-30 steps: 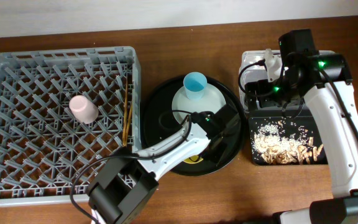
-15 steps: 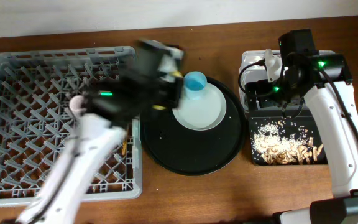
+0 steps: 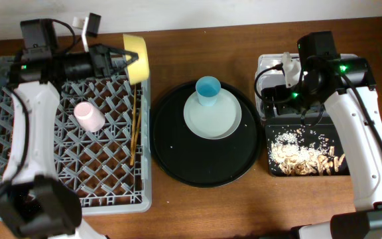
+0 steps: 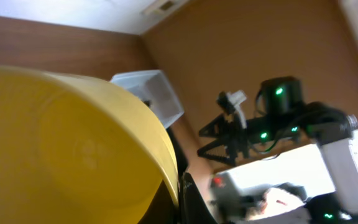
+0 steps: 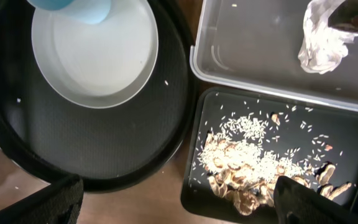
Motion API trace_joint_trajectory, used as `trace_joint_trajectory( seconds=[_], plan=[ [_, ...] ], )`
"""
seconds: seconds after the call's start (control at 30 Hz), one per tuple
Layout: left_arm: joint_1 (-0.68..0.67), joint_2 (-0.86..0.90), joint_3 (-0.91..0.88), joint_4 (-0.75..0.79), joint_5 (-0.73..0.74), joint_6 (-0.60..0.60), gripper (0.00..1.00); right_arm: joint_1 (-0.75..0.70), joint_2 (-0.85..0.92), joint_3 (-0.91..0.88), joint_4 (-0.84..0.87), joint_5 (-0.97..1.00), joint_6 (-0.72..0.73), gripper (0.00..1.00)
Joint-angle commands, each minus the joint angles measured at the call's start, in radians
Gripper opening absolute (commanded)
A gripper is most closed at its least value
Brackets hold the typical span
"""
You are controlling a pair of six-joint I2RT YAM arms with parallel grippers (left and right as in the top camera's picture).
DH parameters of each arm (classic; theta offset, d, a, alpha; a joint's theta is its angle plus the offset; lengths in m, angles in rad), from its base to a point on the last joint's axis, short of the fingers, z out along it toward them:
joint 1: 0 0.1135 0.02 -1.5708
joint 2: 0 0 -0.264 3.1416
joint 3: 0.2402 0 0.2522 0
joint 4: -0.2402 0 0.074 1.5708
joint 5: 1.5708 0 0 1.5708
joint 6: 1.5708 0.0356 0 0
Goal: Sort waste into correct bins and load items into the dishwasher rack
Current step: 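Lift the yellow bowl with the left gripper over the dish rack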
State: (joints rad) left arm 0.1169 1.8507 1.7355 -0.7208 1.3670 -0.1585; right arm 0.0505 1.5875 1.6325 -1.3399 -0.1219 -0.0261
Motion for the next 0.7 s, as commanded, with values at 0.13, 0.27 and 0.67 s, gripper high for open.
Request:
trace_joint_trajectory(
  seconds=[0.13, 0.27, 0.67],
  plan=[
    [0.027, 0.262, -0.003, 0.323, 0.207, -0.311, 0.0, 0.008, -0.01, 0.007, -0.003, -0.008, 0.004, 0.99],
    [0.061, 0.351, -0.003, 0.446, 0.207, -0.369, 0.0, 0.008, -0.01, 0.007, -0.003, -0.008, 0.004, 0.99],
    [0.107, 0.476, -0.003, 0.443, 0.204, -0.368, 0.0, 0.008, -0.01, 0.007, -0.003, -0.008, 0.004, 0.99]
  ],
)
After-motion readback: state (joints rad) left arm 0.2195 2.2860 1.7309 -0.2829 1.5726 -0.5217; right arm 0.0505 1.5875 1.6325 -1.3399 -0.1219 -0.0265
